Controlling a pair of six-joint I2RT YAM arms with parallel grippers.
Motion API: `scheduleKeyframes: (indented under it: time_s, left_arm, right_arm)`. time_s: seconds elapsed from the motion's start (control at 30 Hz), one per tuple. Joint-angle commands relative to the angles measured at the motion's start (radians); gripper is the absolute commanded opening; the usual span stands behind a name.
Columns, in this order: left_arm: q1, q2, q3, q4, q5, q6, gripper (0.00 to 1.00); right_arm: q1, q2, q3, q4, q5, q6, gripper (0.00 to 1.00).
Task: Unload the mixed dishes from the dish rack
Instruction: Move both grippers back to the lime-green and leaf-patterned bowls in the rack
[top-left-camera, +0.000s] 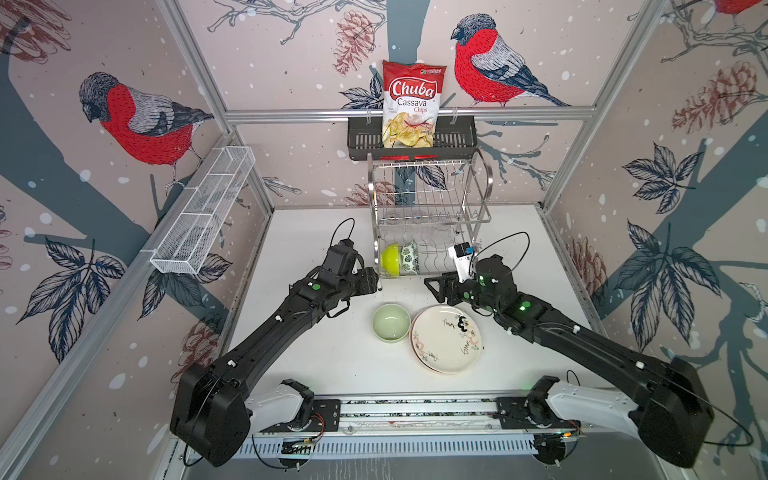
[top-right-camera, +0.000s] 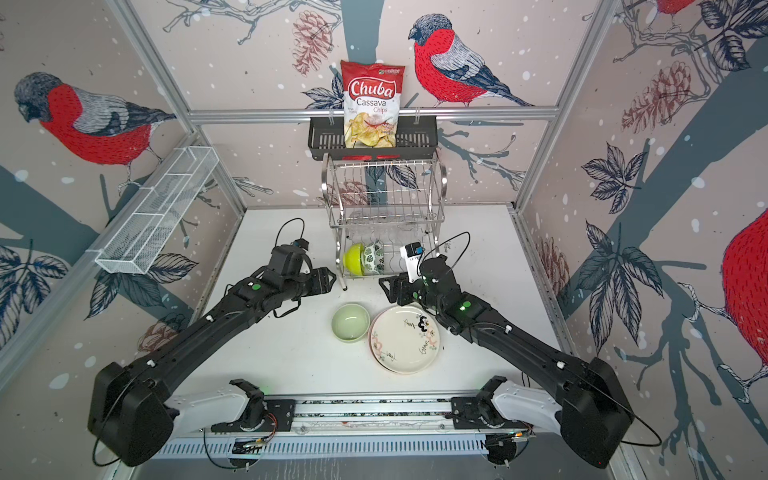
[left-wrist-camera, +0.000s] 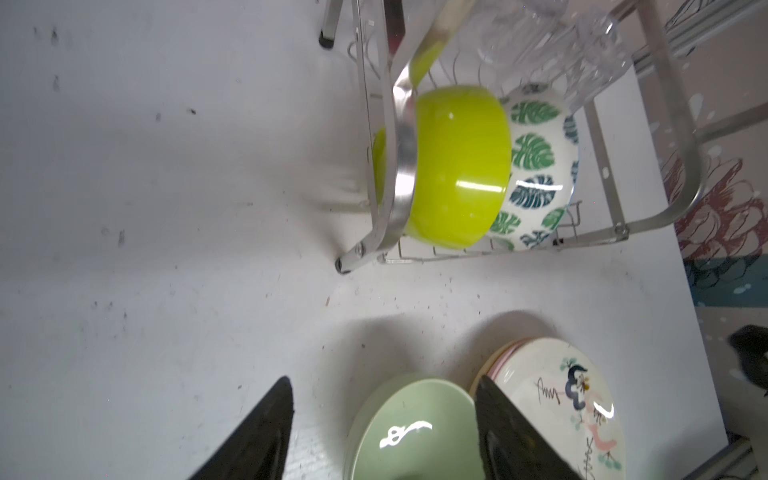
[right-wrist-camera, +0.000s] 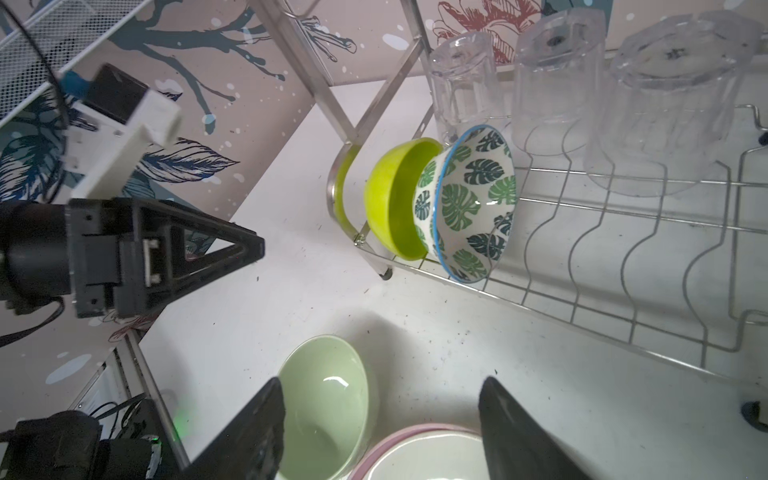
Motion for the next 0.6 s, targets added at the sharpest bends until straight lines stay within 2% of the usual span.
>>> scheduleKeyframes:
  time_s: [0.0, 0.2, 0.57]
  left_arm:
    - [0.008, 0.040, 0.010, 0.132, -0.022, 0.003, 0.69]
    - [0.027, 0.150, 0.065, 0.170, -0.022, 0.024, 0.60]
    - [0.044, 0.306, 0.192, 0.172, -0.045, 0.024, 0.51]
  right_arm:
    - [-0.031, 0.079, 0.050, 0.066, -0.091, 0.007, 0.70]
    - [-0.038, 0.267, 0.166, 0.054, -0.087, -0.034, 0.57]
    - [-0.041, 0.474, 0.338, 0.041, 0.034, -0.075, 0.49]
